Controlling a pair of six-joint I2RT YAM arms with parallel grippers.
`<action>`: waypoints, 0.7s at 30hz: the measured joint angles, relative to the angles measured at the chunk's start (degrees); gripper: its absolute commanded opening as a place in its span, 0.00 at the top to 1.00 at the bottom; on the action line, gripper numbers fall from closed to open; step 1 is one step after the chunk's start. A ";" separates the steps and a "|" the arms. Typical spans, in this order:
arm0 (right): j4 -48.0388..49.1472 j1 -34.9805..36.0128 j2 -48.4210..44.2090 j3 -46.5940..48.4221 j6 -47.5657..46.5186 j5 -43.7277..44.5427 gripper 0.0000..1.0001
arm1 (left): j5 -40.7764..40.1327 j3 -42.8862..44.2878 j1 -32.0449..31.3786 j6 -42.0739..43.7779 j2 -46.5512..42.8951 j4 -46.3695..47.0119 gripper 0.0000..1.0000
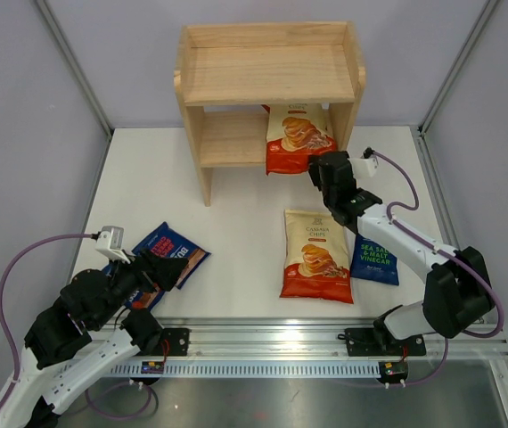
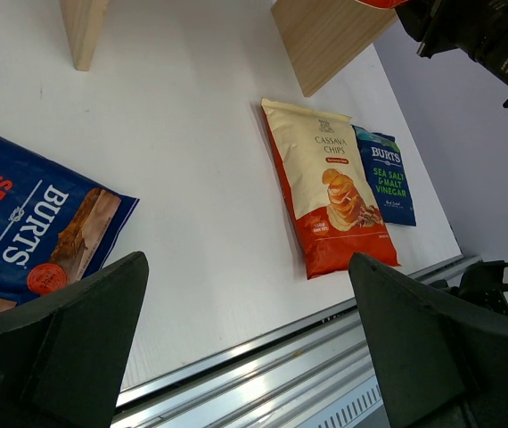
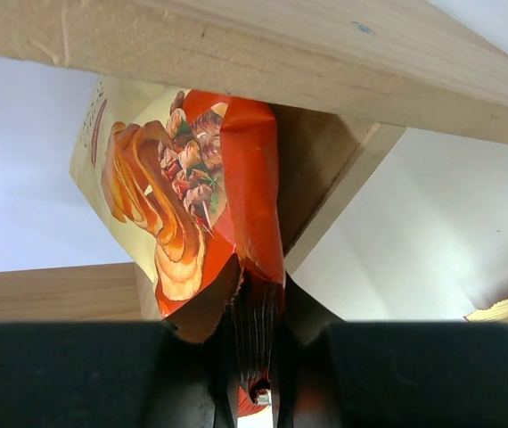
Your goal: Place and organize the chips bags onto the shelf
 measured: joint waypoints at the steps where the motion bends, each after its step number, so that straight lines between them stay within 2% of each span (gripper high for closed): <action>1: 0.00 0.00 -0.02 -0.04 0.15 0.28 0.85 | -0.02 0.00 0.00 -0.02 0.00 0.00 0.01; 9: 0.63 -0.04 0.55 -0.22 2.29 2.38 0.85 | -0.02 0.00 0.00 -0.02 0.00 0.00 0.01; 16: 0.59 -0.94 3.28 2.93 1.33 2.16 0.80 | 0.00 0.00 0.00 0.00 0.00 -0.07 0.01; 20: 0.57 -1.22 2.89 2.62 0.55 2.21 0.68 | 0.00 0.00 0.00 -0.02 0.00 -0.04 0.01; 21: 0.55 -1.31 2.40 2.14 0.33 2.19 0.55 | 0.00 0.00 0.00 0.00 0.00 -0.02 0.01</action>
